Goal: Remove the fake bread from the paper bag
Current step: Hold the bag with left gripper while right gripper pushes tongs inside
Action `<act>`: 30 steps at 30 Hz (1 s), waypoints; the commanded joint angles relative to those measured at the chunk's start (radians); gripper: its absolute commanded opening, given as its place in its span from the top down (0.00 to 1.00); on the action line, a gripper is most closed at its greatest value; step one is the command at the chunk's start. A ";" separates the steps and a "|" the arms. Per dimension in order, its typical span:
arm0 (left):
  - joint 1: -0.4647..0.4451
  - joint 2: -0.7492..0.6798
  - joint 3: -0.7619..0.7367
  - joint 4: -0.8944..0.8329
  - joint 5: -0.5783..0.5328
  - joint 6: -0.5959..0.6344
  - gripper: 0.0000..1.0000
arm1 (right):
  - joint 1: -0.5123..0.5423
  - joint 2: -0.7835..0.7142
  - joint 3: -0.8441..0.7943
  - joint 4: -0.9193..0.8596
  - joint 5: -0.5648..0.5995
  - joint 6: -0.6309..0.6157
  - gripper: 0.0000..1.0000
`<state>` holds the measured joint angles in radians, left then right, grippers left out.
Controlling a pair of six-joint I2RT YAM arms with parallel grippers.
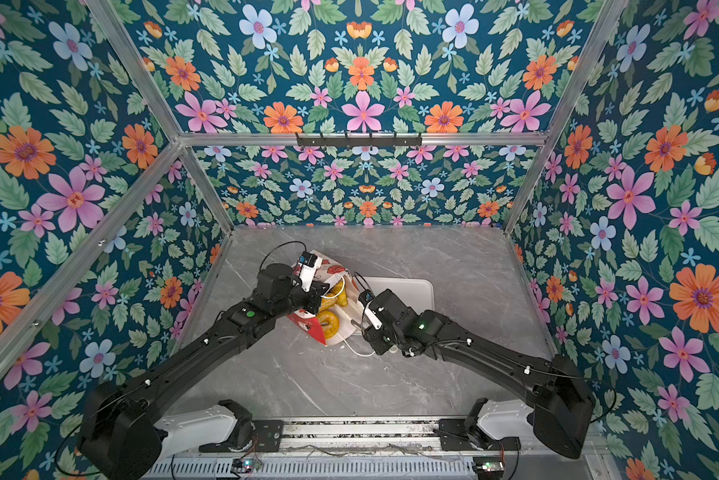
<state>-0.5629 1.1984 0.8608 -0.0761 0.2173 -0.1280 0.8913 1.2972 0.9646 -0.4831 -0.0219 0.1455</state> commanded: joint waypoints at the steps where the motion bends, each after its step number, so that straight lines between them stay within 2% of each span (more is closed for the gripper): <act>1: 0.001 -0.005 0.009 0.034 -0.003 0.004 0.93 | 0.002 -0.018 -0.005 -0.029 0.042 -0.063 0.59; 11: 0.001 0.002 0.006 0.035 0.000 0.007 0.93 | 0.016 -0.104 -0.024 -0.006 0.093 -0.179 0.56; 21: 0.001 -0.002 0.011 0.043 0.025 0.004 0.93 | 0.040 -0.046 0.019 0.012 0.126 -0.372 0.54; 30: 0.001 0.000 0.007 0.045 0.036 0.005 0.93 | 0.041 0.007 0.043 0.055 0.161 -0.430 0.53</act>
<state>-0.5625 1.1999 0.8646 -0.0765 0.2367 -0.1280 0.9302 1.2938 0.9966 -0.4755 0.1150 -0.2504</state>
